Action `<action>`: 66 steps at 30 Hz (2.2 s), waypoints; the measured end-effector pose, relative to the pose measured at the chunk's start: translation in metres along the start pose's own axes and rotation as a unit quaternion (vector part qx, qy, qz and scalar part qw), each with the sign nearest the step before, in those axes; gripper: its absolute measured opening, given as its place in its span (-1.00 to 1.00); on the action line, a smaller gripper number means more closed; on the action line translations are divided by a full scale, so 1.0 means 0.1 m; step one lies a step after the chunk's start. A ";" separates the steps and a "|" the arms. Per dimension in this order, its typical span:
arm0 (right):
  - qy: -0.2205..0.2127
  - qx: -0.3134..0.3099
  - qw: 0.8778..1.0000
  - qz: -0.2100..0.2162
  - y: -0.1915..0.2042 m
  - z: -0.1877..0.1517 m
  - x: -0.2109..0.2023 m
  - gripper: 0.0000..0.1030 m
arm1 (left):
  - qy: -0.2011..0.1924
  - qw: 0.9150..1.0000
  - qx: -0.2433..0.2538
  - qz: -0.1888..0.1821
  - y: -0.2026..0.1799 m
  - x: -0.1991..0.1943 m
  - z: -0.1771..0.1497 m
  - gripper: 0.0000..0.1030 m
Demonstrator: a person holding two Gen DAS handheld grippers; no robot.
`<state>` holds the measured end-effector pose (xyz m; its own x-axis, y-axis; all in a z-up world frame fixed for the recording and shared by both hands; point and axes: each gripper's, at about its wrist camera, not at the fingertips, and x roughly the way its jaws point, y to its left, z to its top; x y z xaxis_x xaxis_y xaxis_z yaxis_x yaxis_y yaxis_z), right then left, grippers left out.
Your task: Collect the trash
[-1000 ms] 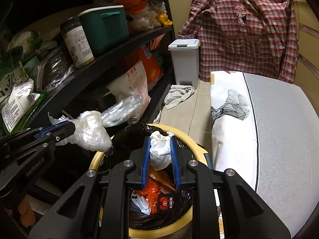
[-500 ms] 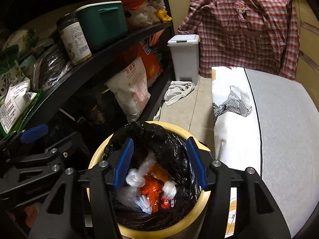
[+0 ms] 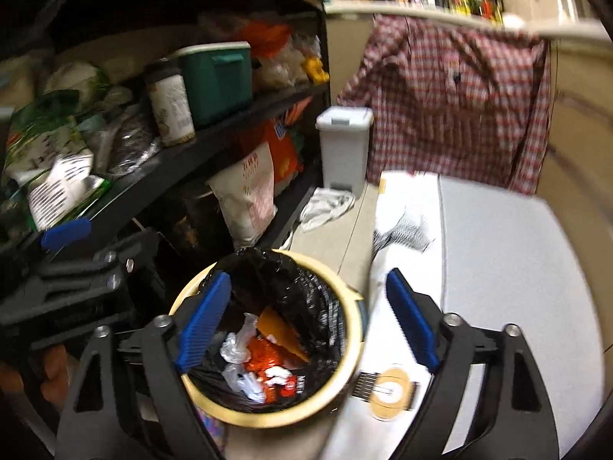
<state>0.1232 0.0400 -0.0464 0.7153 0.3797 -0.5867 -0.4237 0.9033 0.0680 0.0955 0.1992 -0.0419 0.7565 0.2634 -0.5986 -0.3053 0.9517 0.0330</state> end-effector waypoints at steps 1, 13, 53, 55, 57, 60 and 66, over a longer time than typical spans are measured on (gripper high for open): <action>-0.014 -0.008 1.000 -0.005 0.00 -0.01 -0.12 0.75 | -0.011 1.000 -0.004 -0.004 -0.02 -0.10 0.00 0.85; -0.135 0.045 0.979 -0.144 -0.67 -0.15 -1.21 0.90 | -0.140 0.987 0.031 -0.067 -0.77 -0.87 0.05 0.85; -0.183 0.067 0.952 -0.236 -1.19 -0.39 -1.53 0.90 | -0.173 0.976 0.065 -0.115 -1.47 -0.86 0.01 0.85; -0.183 0.067 0.952 -0.237 -1.19 -0.39 -1.53 0.90 | -0.174 0.976 0.065 -0.116 -1.47 -0.86 0.01 0.85; -0.183 0.067 0.952 -0.236 -1.19 -0.39 -1.53 0.90 | -0.173 0.976 0.064 -0.116 -1.47 -0.86 0.01 0.85; -0.185 0.067 0.951 -0.237 -1.19 -0.40 -1.54 0.90 | -0.174 0.976 0.065 -0.116 -1.47 -0.86 0.01 0.85; -0.185 0.068 0.951 -0.236 -1.19 -0.40 -1.54 0.90 | -0.174 0.976 0.065 -0.115 -1.48 -0.87 0.01 0.85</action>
<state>0.0411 -0.1344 0.0033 0.9656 -0.0534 -0.2544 0.0514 0.9986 -0.0145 0.0758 0.0360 0.0060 0.9537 0.0565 -0.2955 -0.0455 0.9980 0.0439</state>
